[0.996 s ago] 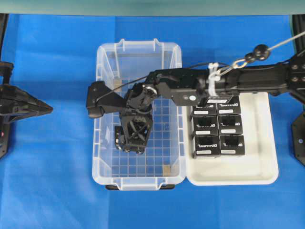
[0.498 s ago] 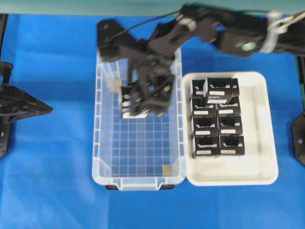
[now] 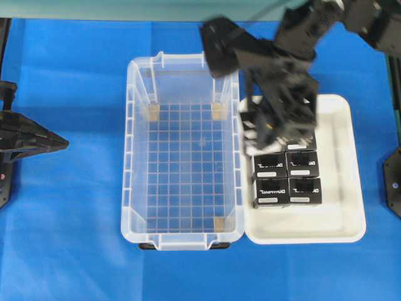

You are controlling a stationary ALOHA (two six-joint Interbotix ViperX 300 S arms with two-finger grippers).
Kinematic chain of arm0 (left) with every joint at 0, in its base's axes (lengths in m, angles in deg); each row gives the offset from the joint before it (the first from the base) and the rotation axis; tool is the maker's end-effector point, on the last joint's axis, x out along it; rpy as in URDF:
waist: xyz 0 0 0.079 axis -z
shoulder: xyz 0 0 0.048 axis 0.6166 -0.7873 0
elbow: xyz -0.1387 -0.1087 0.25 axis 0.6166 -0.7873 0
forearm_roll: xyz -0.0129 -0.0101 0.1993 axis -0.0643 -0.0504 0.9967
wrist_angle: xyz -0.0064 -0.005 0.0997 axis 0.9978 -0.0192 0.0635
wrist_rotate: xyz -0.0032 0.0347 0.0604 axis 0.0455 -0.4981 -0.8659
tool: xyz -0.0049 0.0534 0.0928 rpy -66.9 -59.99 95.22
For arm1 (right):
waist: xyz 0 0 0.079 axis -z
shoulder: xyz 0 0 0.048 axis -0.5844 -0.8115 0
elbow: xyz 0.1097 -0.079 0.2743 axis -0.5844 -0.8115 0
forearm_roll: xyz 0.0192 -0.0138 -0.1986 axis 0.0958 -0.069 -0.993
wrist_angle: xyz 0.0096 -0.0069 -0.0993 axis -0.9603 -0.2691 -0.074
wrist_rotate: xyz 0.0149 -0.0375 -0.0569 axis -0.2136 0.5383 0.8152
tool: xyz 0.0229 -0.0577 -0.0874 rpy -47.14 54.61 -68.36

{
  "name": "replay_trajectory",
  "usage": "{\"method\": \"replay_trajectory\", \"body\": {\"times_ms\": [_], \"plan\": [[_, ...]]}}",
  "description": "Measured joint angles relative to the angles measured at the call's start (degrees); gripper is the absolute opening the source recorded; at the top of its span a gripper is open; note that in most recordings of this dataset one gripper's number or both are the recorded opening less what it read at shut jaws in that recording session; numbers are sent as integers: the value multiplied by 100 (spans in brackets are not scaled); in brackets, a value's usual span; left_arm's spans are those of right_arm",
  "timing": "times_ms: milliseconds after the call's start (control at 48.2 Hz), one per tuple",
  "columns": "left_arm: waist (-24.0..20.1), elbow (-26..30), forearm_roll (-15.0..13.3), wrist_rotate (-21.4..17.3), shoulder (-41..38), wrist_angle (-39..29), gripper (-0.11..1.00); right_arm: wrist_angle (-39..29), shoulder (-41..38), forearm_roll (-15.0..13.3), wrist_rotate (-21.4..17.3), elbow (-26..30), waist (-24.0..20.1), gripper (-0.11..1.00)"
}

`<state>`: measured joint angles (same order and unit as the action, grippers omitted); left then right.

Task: Pick the box from inside the plastic case
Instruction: 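Carry the black box right over the white tray, then lower the black box into the gap among the tray boxes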

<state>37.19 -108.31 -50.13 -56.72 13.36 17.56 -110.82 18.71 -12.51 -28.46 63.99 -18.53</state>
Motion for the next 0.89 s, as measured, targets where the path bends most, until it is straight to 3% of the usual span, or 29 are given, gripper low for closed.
{"method": "replay_trajectory", "body": {"times_ms": [166, 477, 664, 893], "plan": [[-26, 0, 9, 0, -9, 0, -6, 492, 545, -431, 35, -1011, 62, 67], [-202, 0, 0, -26, -9, 18, -6, 1995, 1081, -510, 88, -2795, 18, 66], [-211, 0, 0, -35, 0, 26, -6, 2751, 1072, -545, 185, -3401, -167, 66], [-211, 0, 0, -18, -9, 62, -6, 3331, 1046, -554, 378, -3691, -211, 66]]}}
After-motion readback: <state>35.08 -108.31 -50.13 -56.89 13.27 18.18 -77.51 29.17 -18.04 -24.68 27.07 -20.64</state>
